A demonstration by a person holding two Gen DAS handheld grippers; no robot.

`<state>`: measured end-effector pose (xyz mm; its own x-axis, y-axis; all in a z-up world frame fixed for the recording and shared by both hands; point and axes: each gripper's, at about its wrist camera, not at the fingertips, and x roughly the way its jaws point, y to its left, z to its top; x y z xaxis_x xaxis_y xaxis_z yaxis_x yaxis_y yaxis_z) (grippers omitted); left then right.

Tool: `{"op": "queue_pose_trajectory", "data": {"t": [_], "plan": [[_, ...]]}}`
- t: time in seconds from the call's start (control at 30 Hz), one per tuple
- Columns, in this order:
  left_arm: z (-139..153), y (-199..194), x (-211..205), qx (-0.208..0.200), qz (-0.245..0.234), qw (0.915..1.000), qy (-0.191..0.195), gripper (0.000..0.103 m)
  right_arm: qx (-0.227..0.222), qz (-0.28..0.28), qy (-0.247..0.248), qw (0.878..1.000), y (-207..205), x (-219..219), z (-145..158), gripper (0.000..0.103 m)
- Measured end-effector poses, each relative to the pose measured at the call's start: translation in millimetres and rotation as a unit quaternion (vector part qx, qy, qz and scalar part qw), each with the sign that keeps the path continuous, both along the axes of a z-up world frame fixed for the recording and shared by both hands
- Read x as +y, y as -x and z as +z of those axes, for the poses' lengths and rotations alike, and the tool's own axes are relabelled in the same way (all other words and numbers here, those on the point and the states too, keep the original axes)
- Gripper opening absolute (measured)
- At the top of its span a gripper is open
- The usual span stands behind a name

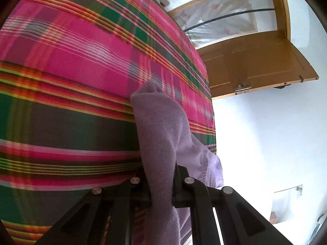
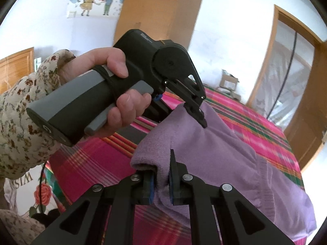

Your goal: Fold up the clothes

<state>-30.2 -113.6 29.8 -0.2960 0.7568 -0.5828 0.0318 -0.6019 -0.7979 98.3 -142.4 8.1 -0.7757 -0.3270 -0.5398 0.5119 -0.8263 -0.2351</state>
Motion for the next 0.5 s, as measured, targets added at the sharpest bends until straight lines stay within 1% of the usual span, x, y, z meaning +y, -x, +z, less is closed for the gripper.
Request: {"op": "queue_pose_trajectory", "data": {"t": [0.23, 0.5], "plan": [[0.3, -14.0, -48.6, -0.004, 0.029, 0.9994, 0.02, 0.012, -0.012, 0.061, -0.003, 0.998, -0.9, -37.2, -1.4, 0.01], [-9.6, -19.6, -66.3, -0.012, 0.047, 0.9981, 0.037, 0.012, -0.037, 0.11, 0.008, 0.993, -3.6, -69.3, -4.5, 0.01]]}}
